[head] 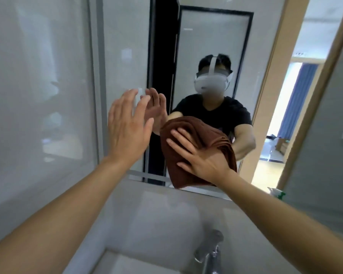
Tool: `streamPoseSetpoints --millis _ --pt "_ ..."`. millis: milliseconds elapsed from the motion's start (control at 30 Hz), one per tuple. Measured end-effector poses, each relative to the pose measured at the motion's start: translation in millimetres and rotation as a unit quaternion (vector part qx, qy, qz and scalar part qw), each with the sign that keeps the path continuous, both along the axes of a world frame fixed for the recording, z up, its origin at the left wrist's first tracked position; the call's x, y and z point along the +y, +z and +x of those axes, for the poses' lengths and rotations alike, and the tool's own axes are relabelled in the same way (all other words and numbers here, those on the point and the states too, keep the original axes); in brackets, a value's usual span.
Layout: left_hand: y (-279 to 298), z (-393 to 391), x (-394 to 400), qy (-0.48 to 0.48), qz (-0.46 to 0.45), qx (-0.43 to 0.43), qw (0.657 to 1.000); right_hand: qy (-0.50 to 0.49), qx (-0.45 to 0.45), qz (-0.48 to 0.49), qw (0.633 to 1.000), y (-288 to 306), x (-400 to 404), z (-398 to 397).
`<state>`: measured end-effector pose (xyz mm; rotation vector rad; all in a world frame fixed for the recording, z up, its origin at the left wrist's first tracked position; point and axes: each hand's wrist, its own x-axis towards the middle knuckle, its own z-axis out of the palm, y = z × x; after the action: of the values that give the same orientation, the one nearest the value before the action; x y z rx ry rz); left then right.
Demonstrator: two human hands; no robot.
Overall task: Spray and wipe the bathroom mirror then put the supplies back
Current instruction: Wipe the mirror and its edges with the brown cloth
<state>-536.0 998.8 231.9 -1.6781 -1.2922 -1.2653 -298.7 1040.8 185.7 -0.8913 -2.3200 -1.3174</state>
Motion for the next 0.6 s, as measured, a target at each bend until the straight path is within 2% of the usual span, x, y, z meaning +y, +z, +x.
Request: streamPoseSetpoints --millis 133,233,433,600 --pt "39 24 -11 -0.048 0.045 -0.033 0.997 -0.050 0.049 0.052 0.996 71 -12 30" --pt "63 46 -18 -0.087 0.070 -0.055 0.992 -0.054 0.071 0.061 0.994 84 -14 25" --pt "47 79 -14 -0.136 0.037 -0.096 0.985 -0.017 0.207 0.064 0.976 23 -3 -1" --pt "1 109 -8 -0.149 -0.006 -0.035 0.988 0.019 0.228 0.055 0.972 -43 0 3"
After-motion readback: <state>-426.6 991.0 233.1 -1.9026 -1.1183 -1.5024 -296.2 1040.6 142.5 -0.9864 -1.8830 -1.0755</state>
